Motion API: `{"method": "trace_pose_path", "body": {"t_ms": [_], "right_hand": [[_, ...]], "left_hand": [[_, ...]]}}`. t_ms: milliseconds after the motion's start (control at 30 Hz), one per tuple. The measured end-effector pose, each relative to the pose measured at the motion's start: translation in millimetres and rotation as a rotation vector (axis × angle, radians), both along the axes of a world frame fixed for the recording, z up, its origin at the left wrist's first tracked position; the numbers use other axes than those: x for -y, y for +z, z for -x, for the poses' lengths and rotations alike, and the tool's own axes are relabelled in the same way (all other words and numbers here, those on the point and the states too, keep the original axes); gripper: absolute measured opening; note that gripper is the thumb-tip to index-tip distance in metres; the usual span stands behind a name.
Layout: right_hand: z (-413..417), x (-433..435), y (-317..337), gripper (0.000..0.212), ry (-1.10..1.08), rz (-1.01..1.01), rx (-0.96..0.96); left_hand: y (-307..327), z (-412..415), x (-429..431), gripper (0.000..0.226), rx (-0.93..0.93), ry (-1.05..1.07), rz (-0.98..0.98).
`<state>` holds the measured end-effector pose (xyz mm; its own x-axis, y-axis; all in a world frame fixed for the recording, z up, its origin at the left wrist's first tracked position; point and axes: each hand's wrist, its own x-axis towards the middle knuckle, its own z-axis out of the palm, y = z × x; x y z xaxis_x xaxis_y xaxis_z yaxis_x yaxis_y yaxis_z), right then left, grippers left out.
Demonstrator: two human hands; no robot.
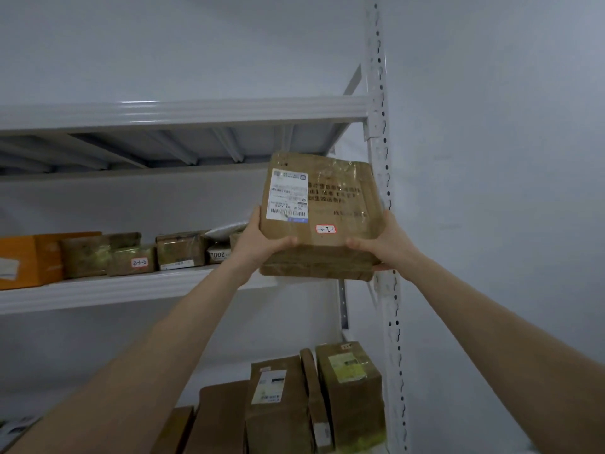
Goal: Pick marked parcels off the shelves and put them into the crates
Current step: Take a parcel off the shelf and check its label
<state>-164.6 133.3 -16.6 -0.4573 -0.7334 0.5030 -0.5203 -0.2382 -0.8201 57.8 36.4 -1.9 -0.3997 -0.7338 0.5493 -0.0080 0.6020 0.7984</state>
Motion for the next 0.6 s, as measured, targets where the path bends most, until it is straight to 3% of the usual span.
{"method": "trace_pose_path", "body": {"t_ms": [200,400,600], "right_hand": [[1,-4,-6,0.095,-0.041,-0.095,-0.162],[3,-2,-14,0.1,-0.181,-0.305,-0.415],[-4,-6,-12,0.085,-0.293,-0.286,-0.628]], "left_hand": [[-15,-2,-3,0.095,0.141,0.086,0.142],[-34,-3,-6,0.093,0.153,0.171,0.181],[-41,-3,-12,0.096,0.154,0.229,0.213]]}}
